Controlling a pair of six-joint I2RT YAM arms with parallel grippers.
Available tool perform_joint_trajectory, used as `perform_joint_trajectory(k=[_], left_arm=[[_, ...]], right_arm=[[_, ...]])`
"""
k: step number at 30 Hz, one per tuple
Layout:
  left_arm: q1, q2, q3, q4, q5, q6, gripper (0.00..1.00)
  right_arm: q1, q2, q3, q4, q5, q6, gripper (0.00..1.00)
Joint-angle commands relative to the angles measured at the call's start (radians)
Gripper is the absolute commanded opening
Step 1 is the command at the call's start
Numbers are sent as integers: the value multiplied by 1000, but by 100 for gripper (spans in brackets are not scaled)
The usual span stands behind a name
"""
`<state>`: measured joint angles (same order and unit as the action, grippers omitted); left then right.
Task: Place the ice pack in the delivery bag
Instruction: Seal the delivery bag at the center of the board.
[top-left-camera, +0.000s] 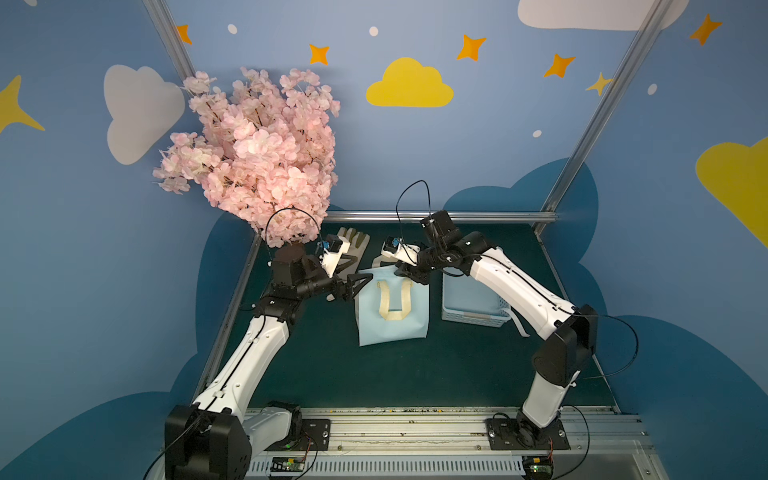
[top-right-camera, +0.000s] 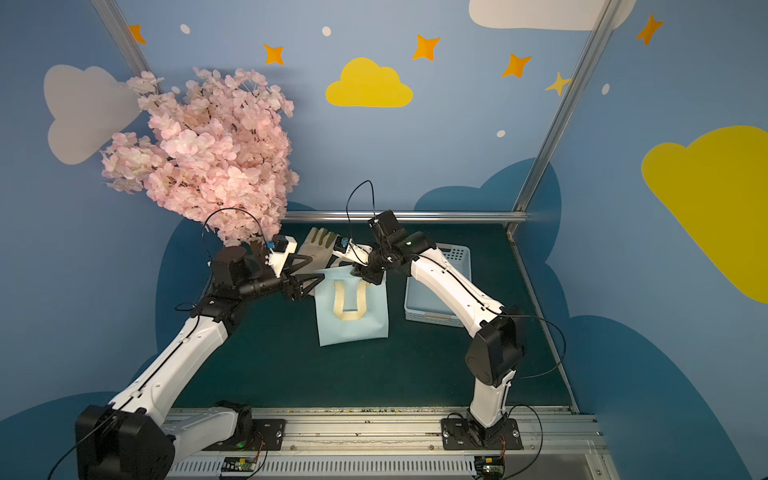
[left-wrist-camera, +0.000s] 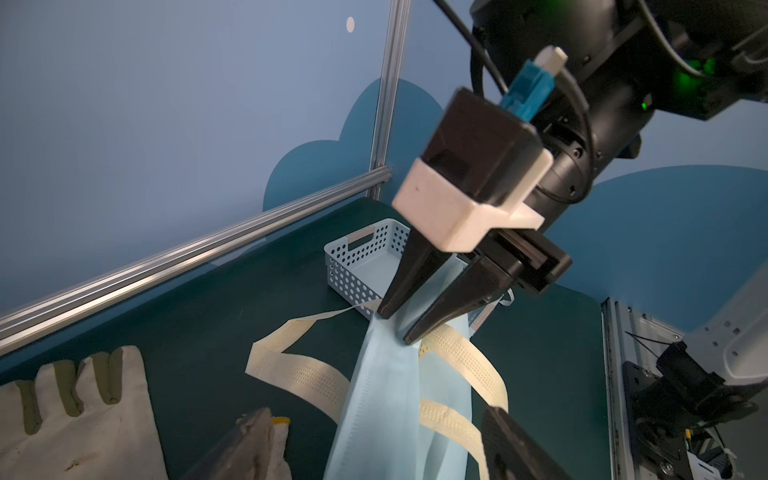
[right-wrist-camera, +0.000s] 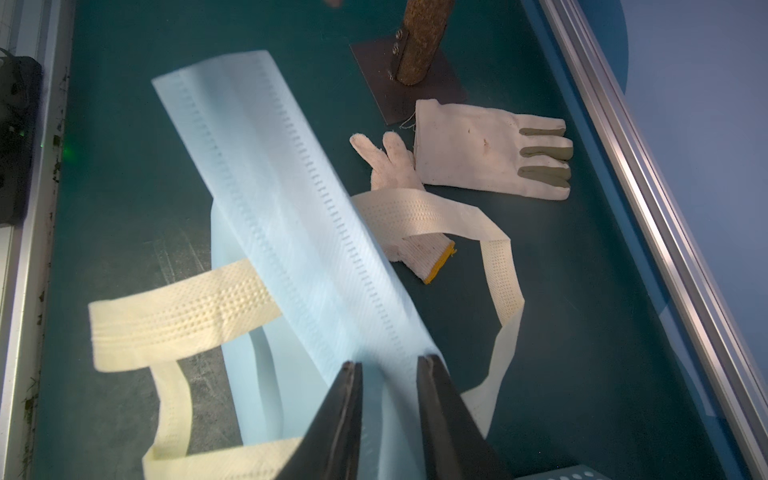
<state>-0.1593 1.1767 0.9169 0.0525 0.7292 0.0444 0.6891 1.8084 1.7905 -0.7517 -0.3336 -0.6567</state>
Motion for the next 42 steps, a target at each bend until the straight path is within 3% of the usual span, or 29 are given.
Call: perform_joint_trajectory(k=[1,7,14,22,27,34,36,42], left_arm=[[-13,44,76,-66,-45,-38,82],[-16,111,98,-151,5,-4,81],[-14,173,85,-152,-6,9,71],[-9,229,89,-124,36,8,52],[-6,250,88,-86,73,-14,31],[-6,242,74,-37,109,-1,11],[-6,238,62,-6,117,-3,8],[-9,227,42,39,122,-3,3]], right_arm=[[3,17,-5,10,19,-6,29],[6,18,-5,13,24,-4,29],[12,17,-4,15,28,-9,29],[15,9,-5,21,40,-10,30],[16,-14,-1,38,61,-4,33],[-15,-108,11,48,91,67,68],[-57,-151,-18,49,31,95,80],[-182,-297,-286,194,-192,135,98]])
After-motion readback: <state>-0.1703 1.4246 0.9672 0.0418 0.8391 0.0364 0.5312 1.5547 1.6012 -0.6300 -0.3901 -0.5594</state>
